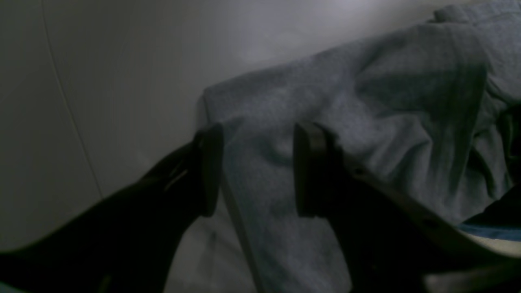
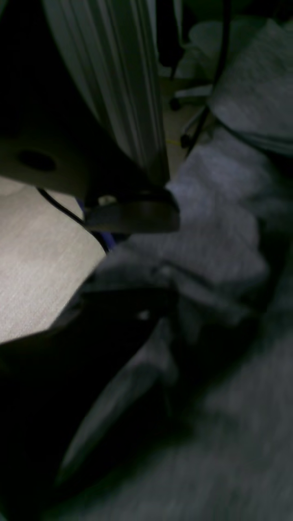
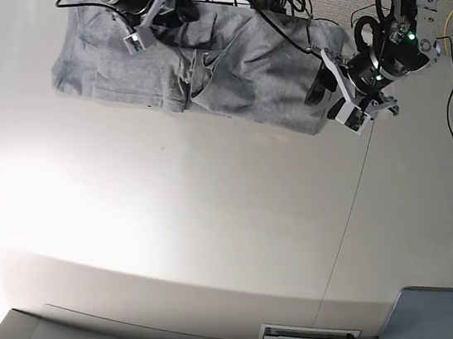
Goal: Fold the T-shirt properly
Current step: 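Grasp the folded shirt edge with the right gripper, then fold the shirt end with the right gripper toward the left gripper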
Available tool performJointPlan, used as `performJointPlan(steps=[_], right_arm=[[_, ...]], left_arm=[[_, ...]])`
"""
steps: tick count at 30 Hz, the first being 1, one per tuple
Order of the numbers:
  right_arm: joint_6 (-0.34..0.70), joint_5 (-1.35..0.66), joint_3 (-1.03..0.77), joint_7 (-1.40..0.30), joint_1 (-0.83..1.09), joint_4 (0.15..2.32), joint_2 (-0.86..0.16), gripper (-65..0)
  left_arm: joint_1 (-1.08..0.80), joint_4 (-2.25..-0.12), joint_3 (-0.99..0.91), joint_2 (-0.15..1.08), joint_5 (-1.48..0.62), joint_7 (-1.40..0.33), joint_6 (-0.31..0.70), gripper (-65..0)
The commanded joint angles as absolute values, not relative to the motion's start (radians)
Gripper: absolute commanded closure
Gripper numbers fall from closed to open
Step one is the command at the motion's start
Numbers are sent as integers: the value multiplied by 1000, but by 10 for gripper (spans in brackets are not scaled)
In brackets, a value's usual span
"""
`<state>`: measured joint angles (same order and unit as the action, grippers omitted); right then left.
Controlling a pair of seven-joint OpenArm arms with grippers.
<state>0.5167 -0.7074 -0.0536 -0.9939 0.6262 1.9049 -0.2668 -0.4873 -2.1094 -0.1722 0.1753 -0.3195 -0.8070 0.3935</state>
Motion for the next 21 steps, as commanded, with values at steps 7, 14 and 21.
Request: performJointPlan(steps=[7,14,21], right_arm=[[504,-691,-65,-1002,632,1916,-277,-232],[504,-691,-65,-1019,632,1916,-277,-232],[504,-691,-65,-1020,632,1916,-277,-232]], left_arm=[[-488,-2124,-175,181,-329,-785,394,-270],[-488,-2124,-175,181,-329,-785,394,-270],[-488,-2124,-175,181,-326,-785,394,-270]])
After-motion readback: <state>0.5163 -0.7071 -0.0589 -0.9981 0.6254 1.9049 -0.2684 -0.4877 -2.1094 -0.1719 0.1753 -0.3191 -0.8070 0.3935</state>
